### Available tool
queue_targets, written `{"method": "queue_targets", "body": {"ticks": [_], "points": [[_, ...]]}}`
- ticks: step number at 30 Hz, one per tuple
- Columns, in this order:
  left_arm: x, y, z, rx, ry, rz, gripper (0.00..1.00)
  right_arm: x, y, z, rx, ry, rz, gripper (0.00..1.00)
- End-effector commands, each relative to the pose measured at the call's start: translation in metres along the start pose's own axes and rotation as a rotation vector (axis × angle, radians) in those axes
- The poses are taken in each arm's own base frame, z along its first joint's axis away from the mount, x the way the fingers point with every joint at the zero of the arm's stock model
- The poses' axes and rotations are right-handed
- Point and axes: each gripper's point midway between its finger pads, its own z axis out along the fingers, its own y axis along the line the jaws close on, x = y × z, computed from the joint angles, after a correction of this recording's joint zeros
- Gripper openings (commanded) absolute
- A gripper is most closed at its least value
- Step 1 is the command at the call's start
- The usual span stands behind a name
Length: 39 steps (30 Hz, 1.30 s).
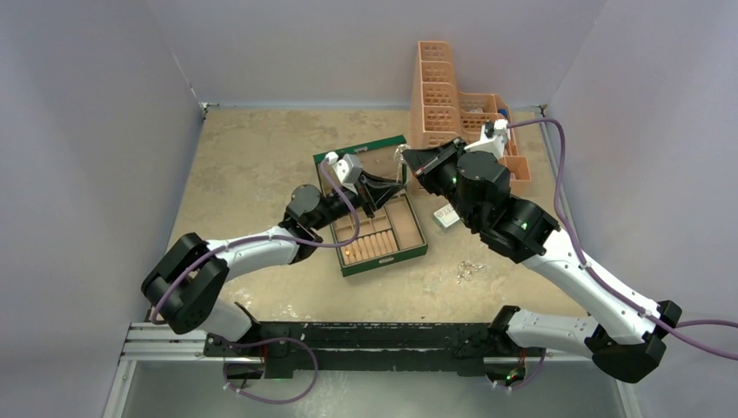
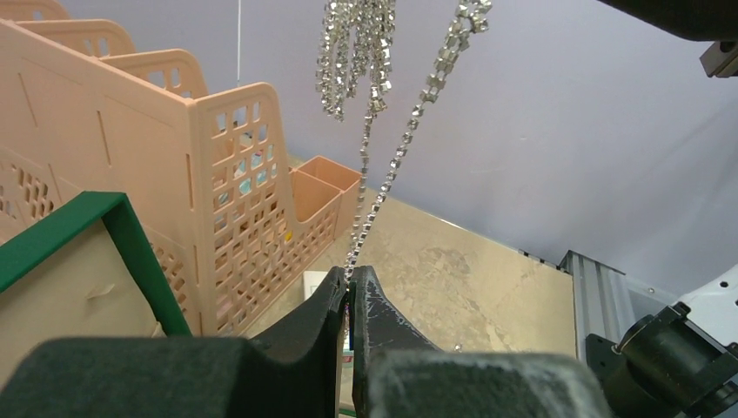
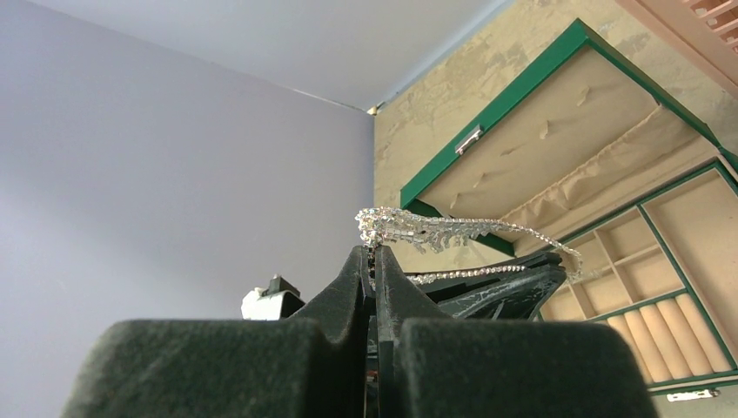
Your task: Organize the mixed jewelry
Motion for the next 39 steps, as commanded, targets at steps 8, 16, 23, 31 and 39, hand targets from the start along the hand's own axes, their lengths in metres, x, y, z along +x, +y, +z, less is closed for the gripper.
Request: {"method": "queue_targets", "body": {"ticks": [8, 16, 23, 31, 39], "points": [[-0.042, 0.02, -0.01, -0.183, 0.019, 0.019, 0.0, -0.01, -0.008, 0.006, 0.027, -0.079, 0.025, 0.0], [-0.042, 0.046, -0.03, -0.374, 0.159, 0.04, 0.0, 0.008, -0.038, 0.029, 0.106, -0.08, 0.032, 0.0], [-0.04, 0.068, -0.046, -0.518, 0.247, 0.056, 0.0, 0.017, -0.062, 0.05, 0.143, -0.095, 0.115, 0.0], [-0.024, 0.092, -0.047, -0.602, 0.329, 0.06, 0.0, 0.017, -0.093, 0.08, 0.17, -0.109, 0.26, 0.0], [-0.012, 0.113, -0.022, -0.604, 0.359, 0.074, 0.0, 0.011, -0.111, 0.104, 0.168, -0.127, 0.35, 0.0]]}}
